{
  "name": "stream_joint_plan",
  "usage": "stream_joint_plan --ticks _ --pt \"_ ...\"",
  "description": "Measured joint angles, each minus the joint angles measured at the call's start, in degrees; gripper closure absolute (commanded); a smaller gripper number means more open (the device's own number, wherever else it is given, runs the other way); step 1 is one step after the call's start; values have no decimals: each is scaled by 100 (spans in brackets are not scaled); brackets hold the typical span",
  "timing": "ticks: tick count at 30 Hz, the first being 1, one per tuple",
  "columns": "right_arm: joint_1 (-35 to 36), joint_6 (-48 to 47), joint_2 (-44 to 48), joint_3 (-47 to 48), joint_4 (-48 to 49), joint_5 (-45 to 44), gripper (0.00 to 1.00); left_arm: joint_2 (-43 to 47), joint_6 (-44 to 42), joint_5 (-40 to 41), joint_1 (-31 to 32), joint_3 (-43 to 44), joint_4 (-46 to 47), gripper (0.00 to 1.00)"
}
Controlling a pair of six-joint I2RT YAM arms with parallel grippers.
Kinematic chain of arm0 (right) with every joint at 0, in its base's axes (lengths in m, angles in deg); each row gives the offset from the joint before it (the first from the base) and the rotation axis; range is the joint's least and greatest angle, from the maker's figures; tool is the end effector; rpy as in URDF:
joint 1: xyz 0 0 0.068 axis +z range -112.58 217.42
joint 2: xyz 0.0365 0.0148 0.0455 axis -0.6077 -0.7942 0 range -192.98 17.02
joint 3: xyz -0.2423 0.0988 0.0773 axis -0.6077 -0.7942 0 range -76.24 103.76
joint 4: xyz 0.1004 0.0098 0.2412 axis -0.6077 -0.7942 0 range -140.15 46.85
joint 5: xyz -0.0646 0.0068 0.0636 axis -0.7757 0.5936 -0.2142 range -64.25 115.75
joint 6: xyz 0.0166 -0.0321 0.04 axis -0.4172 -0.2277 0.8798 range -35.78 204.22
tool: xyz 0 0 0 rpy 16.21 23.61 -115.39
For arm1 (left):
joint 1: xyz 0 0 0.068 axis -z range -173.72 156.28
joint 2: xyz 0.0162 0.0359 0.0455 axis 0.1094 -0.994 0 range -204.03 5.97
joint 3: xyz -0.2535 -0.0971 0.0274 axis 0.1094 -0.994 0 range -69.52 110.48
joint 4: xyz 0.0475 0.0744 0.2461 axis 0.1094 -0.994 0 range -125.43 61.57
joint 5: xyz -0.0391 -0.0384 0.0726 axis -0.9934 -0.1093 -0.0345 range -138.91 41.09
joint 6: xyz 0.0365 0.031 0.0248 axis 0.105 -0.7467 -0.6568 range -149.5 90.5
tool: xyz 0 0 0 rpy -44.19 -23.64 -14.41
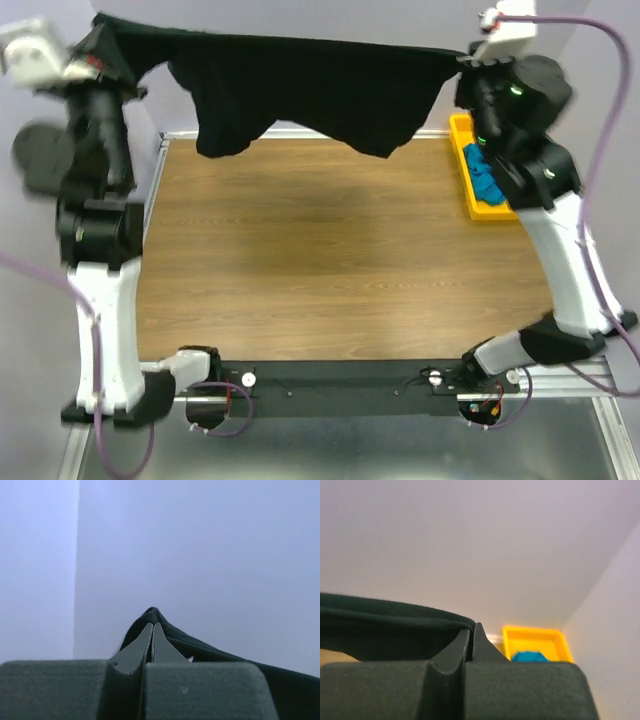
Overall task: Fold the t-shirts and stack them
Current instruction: Flatten the tshirt out
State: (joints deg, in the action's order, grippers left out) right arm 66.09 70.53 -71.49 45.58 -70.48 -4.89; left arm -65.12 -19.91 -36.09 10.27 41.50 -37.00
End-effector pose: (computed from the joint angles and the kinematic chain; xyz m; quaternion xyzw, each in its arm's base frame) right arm 0.2622 0.1228 0.5731 -0.0502 0.6728 -0.0818 0.7336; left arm 0.1767 -0.0044 0.6232 -0.1210 0.4813 -0.0482 0.8668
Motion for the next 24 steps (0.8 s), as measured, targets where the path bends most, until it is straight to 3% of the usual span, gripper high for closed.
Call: stream_joint_plan --ticks 5,10,18,24 --pt "35 -105 1502 -935 195 1224 99 1517 -317 -4 15 -848 271 100" --pt "42 -149 2367 -1416 251 2175 99 2083 -772 -7 15 -898 345 100" --pt "37 -195 2398 -1880 223 2343 99 1749 -1460 -44 7 -898 378 100" --pt "-57 -334 1832 -2730 192 1558 99 852 -1569 -376 -42 -1836 682 100"
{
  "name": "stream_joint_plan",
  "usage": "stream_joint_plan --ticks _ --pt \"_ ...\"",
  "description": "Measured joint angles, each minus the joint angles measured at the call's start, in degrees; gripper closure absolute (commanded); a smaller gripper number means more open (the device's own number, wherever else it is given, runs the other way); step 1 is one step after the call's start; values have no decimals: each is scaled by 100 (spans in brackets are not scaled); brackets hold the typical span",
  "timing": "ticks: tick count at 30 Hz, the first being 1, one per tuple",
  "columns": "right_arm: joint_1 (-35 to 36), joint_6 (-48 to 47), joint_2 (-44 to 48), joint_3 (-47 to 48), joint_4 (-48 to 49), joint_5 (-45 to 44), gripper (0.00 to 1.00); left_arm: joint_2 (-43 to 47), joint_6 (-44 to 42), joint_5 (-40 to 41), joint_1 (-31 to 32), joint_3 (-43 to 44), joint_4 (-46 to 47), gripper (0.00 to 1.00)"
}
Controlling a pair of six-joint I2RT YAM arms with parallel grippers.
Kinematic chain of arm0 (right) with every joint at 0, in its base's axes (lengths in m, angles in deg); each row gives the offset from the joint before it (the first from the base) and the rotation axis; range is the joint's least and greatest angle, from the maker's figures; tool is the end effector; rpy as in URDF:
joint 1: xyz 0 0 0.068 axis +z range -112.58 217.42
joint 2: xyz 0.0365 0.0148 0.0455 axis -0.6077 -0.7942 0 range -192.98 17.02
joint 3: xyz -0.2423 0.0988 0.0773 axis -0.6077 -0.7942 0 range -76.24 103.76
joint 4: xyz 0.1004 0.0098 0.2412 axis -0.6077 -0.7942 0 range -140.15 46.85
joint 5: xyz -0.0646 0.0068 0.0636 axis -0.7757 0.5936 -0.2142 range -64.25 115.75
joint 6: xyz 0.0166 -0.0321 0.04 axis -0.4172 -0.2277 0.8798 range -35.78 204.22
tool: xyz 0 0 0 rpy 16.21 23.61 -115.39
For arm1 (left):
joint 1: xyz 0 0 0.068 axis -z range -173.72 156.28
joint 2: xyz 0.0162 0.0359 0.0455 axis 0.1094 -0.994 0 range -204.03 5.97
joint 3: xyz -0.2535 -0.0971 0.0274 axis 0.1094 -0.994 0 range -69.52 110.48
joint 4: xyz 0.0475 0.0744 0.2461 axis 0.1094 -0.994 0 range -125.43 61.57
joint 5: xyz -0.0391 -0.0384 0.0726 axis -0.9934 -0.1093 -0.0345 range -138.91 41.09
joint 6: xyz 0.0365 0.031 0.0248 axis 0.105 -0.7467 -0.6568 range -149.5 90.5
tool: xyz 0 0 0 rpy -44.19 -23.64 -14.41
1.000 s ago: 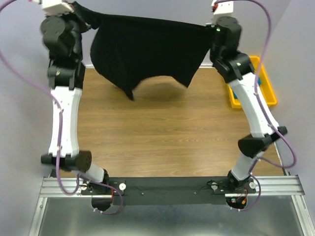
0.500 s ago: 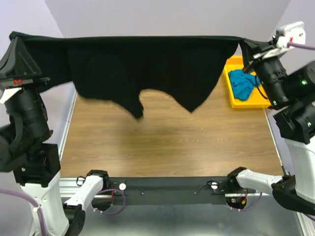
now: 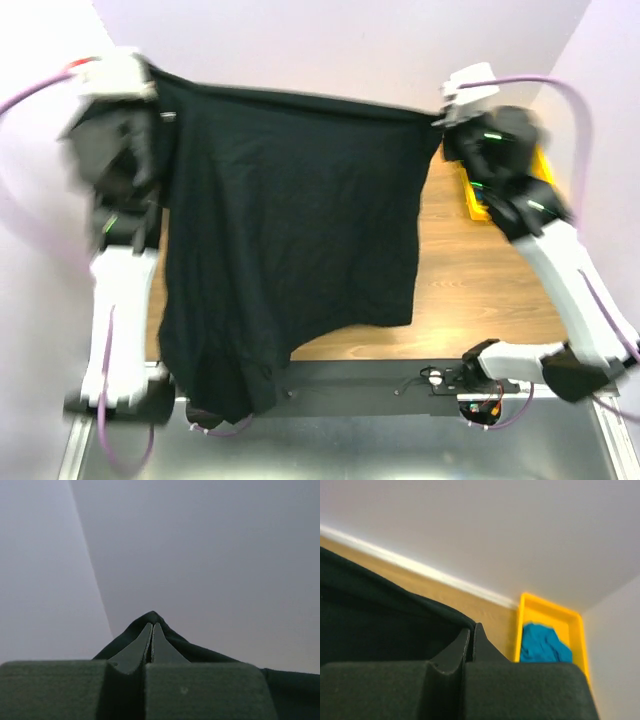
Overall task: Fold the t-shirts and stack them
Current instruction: Flatten the tshirt out
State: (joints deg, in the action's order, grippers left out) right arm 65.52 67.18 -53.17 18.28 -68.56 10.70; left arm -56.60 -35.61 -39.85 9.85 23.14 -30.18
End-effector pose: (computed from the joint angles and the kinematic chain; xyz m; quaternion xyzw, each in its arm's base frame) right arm 0.2137 0.1038 0.5155 -0.1869 0.6886 -0.0260 0.7002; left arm 0.1763 -0.0054 0.5745 -0.0245 0.5148 0.0594 0.8549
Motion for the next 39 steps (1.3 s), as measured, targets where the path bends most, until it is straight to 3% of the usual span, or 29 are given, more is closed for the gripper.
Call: stream_joint_plan --ticks 6,10,13,17,18,20,25,28,29,32,33,36,39 --pt "-131 -284 -1451 -1272 153 -973 99 -2229 -4 -269 20 -966 136 100" --pt "-343 -302 -2476 -1746 319 -1099 99 -3862 70 -339 118 -992 46 93" --pt "-531 -299 -3047 -1775 518 -1167 100 -4780 197 -352 229 -693 -74 74" --pt "-723 -365 -3681 -1659 815 -1355 99 -5770 369 -352 374 160 -79 31" --pt "-763 -407 -3873 -1582 898 -1412 100 -5897 428 -352 398 345 -57 30" --pt "-822 -472 -4138 -1460 999 -1458 99 -5998 608 -341 433 562 -39 14" --pt "-883 -557 -4511 -1270 1097 -1508 99 -5777 1300 -151 387 555 92 15" --pt "-898 -557 -4575 -1180 1119 -1513 99 -5302 1847 -63 181 50 131 32" --pt "-901 -555 -4577 -1150 1126 -1510 99 -5163 2009 -46 111 -105 129 42" --pt "-907 -555 -4577 -1097 1182 -1510 99 -4916 2302 -26 -70 -413 44 54" --pt "-909 -555 -4579 -1086 1196 -1510 99 -4907 2391 -26 -101 -490 9 64" --pt "-911 -555 -4594 -1073 1222 -1510 99 -4907 2645 -33 -107 -890 -142 75" --pt "-929 -553 -4599 -1073 1226 -1510 99 -4913 2826 -68 -103 -1318 -356 78"
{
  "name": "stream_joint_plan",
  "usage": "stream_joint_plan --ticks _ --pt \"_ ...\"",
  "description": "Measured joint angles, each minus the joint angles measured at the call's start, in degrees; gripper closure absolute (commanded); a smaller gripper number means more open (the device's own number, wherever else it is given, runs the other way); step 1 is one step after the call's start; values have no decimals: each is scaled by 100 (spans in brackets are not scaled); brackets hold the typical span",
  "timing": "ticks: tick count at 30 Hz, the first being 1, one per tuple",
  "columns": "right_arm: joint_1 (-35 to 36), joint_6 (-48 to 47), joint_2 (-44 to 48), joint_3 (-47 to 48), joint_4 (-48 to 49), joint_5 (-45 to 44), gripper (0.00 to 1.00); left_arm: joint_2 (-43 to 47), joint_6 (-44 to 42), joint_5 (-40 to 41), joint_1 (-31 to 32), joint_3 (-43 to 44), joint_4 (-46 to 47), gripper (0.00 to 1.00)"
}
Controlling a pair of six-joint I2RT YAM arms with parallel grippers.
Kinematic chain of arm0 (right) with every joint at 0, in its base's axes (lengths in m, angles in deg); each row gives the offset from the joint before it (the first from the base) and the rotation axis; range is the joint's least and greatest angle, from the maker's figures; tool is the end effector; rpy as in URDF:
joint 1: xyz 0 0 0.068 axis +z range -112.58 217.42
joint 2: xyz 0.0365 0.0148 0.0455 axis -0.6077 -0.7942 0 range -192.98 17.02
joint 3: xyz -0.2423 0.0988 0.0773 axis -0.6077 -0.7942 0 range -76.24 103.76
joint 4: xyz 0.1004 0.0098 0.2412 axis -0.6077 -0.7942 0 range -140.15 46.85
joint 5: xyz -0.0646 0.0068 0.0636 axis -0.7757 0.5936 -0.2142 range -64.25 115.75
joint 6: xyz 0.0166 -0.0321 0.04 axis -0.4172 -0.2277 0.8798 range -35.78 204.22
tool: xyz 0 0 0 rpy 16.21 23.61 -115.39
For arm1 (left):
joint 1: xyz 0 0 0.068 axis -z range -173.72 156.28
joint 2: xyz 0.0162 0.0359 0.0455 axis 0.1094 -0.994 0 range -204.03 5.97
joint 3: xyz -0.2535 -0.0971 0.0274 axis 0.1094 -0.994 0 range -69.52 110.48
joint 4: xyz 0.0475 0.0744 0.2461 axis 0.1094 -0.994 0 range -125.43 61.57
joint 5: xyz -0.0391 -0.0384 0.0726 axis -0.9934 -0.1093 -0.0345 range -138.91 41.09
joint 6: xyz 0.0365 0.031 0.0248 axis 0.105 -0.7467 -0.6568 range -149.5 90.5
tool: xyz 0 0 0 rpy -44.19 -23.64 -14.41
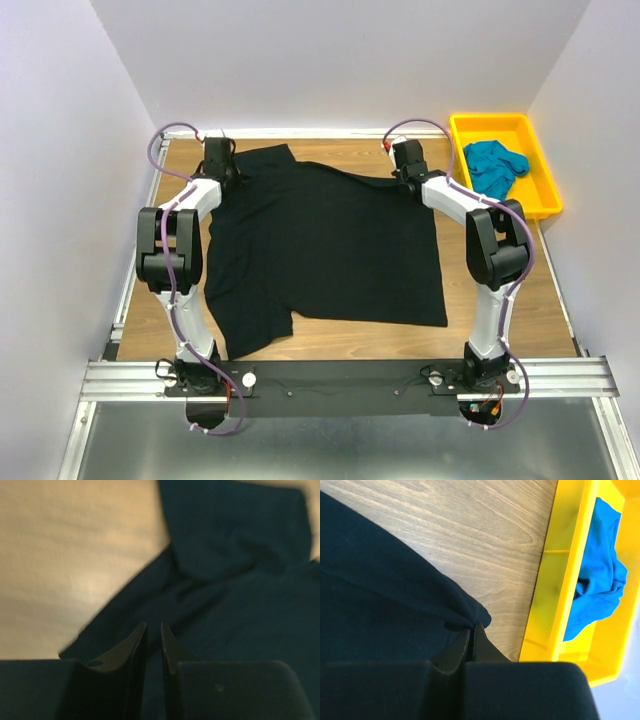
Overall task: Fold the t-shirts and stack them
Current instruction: Flatten the tshirt out
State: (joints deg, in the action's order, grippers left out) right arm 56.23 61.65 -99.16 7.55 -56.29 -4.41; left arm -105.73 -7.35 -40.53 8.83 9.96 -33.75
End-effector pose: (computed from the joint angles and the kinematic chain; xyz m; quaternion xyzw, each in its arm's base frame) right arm 0.4307 0.1280 0.1952 -0.2237 0.8709 -0.2526 0.3573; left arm 0.4433 -0.0146 0.2125 -0.1841 0.8761 -0.0303 0.4446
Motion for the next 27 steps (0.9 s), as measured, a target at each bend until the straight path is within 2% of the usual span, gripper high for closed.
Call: stream_joint_plan --ticks 4,5,8,18,27 --pt "-44 4 0 -2 7 2 100 -98 133 -20 4 -208 -238 82" --pt "-57 7 0 -7 15 2 99 -122 149 -20 -4 -214 -264 88" --pt "-109 28 0 -39 31 4 99 -225 177 -22 -59 -216 -297 91" --pt "-494 162 -52 -168 46 7 99 -619 260 -55 -557 -7 -505 92" --pt "-566 256 -195 -166 87 -37 99 -748 339 -157 -632 212 -632 92"
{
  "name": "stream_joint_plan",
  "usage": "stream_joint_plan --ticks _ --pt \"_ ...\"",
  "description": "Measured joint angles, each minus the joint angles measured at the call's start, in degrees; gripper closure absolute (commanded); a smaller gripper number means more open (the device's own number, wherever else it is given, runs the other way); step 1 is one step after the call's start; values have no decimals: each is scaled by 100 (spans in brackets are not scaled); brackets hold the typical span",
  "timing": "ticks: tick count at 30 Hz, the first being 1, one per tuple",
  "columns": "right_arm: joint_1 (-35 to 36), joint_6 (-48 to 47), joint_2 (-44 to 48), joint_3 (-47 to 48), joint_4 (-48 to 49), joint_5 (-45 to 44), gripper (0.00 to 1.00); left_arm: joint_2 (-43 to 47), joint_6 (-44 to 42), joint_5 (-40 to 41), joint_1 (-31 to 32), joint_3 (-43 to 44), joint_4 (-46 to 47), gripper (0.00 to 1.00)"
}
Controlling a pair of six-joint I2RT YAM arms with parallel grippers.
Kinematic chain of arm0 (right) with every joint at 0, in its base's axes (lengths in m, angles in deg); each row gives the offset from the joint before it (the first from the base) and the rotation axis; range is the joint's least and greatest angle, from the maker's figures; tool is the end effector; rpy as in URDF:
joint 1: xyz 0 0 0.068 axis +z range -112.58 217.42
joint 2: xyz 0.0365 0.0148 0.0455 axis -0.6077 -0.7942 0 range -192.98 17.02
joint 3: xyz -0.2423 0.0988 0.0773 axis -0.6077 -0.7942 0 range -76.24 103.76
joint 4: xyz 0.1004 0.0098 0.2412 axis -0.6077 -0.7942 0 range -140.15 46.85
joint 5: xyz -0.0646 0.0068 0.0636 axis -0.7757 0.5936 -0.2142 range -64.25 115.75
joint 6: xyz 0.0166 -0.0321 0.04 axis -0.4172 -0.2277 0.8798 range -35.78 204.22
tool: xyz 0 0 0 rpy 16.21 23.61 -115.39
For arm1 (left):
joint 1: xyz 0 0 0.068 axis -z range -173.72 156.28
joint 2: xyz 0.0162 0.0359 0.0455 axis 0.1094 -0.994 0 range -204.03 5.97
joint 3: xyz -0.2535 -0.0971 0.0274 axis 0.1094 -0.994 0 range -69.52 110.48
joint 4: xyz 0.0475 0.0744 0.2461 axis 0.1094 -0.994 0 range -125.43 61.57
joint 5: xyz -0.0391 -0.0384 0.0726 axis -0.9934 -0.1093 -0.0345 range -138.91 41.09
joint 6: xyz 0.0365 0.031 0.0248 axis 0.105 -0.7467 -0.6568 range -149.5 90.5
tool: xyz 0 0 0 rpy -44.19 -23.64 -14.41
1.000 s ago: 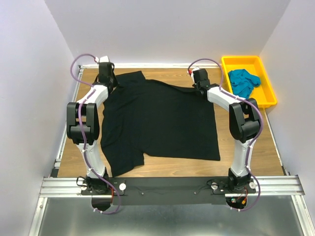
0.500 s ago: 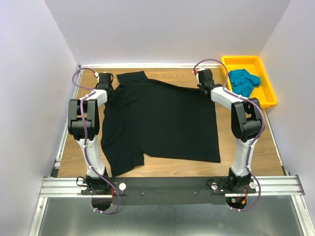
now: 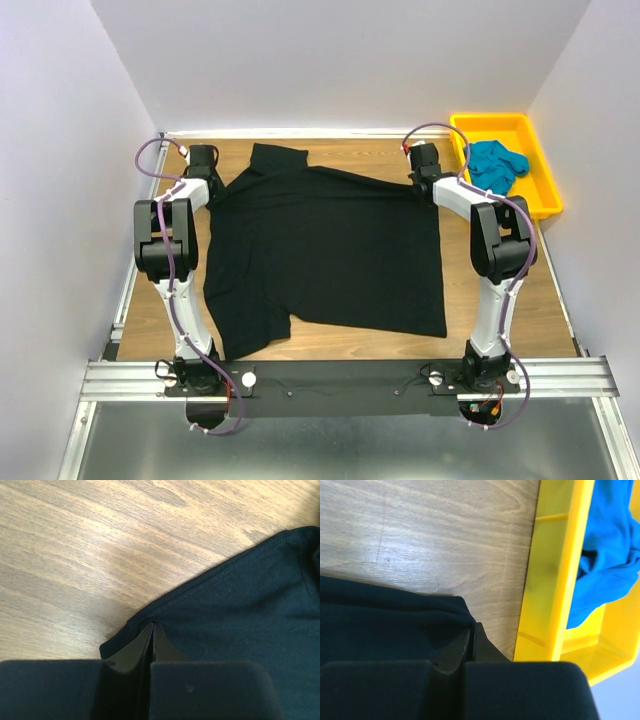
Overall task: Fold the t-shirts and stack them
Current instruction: Flatten the tshirt out
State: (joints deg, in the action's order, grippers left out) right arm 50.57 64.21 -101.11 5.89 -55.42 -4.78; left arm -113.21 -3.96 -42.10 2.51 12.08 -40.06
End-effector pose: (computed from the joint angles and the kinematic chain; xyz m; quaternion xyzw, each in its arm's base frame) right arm 0.4400 0.0844 0.1728 -0.1674 0.8908 -0.2660 0.3283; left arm 0.4497 0.0338 0.1594 -0.2568 0.9000 -0.0110 0.3521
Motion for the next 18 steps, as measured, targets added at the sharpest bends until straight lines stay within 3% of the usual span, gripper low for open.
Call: stream_joint_plan --ticks 9,11,12,13,14,15,18 --pt "-20 96 -391 518 -11 2 99 166 385 98 -50 -243 28 90" --pt "-22 162 -463 649 31 13 99 203 459 186 -61 -247 -98 77" --pt "-20 197 -503 695 42 15 99 221 483 214 -66 -245 -142 52" --pt "-20 216 -531 710 50 15 99 240 496 247 -68 -245 -181 34" --pt "-20 223 -546 713 50 15 99 254 457 258 -68 -243 -190 34" --pt "-20 243 -577 713 50 17 100 269 450 254 -66 -232 -181 25" --pt "-20 260 -640 713 44 15 99 282 179 284 -44 -57 -68 25"
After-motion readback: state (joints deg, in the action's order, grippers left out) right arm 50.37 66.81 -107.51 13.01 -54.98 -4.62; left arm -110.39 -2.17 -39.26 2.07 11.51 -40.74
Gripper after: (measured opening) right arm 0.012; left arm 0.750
